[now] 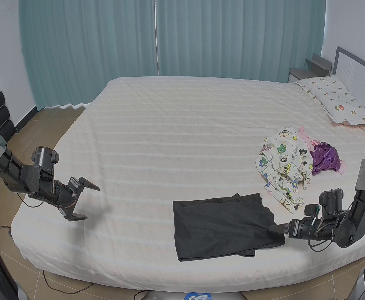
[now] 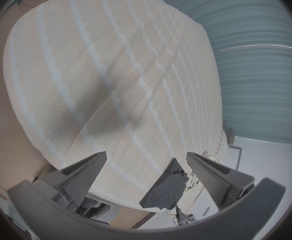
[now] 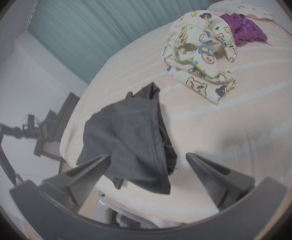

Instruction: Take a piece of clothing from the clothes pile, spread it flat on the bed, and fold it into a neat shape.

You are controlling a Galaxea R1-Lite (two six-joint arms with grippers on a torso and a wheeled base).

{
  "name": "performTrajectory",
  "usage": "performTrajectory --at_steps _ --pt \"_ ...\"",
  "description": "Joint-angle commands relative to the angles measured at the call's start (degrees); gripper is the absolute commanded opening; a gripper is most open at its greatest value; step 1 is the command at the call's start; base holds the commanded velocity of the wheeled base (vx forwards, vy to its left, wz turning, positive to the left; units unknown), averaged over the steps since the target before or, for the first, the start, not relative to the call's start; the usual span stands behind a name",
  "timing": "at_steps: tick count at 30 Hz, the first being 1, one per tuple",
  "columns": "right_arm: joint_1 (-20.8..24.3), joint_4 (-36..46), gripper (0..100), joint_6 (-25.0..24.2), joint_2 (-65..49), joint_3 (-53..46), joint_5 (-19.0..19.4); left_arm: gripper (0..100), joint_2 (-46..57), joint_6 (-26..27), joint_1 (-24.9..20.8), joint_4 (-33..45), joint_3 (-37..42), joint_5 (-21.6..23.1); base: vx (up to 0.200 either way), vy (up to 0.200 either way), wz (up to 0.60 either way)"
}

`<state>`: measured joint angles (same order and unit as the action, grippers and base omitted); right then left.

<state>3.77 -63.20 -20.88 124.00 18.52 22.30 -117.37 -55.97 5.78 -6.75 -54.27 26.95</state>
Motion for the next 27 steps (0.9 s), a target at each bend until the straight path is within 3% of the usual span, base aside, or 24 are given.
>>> performTrajectory --at_steps 1,7,20,21,27 --pt "0.7 0.8 100 -7.5 2.8 7.8 0.0 100 0.0 0.0 0.0 0.0 0.0 -0.1 0.000 0.000 0.00" --pt "3.4 2.7 100 -18.4 9.9 17.3 -0.9 100 0.0 0.0 0.0 0.0 0.0 -0.1 0.000 0.000 0.00" --pt "5.8 6.8 100 -20.1 12.5 25.0 -3.7 100 -0.1 0.0 0.0 0.0 0.0 -0.1 0.000 0.000 0.00" --pt "5.7 6.8 0 -20.2 12.5 25.2 -3.9 100 0.0 0.0 0.0 0.0 0.0 -0.1 0.000 0.000 0.00" --pt "5.4 6.7 0 -20.3 12.4 26.6 -6.1 100 0.0 0.0 0.0 0.0 0.0 -0.1 0.000 0.000 0.00"
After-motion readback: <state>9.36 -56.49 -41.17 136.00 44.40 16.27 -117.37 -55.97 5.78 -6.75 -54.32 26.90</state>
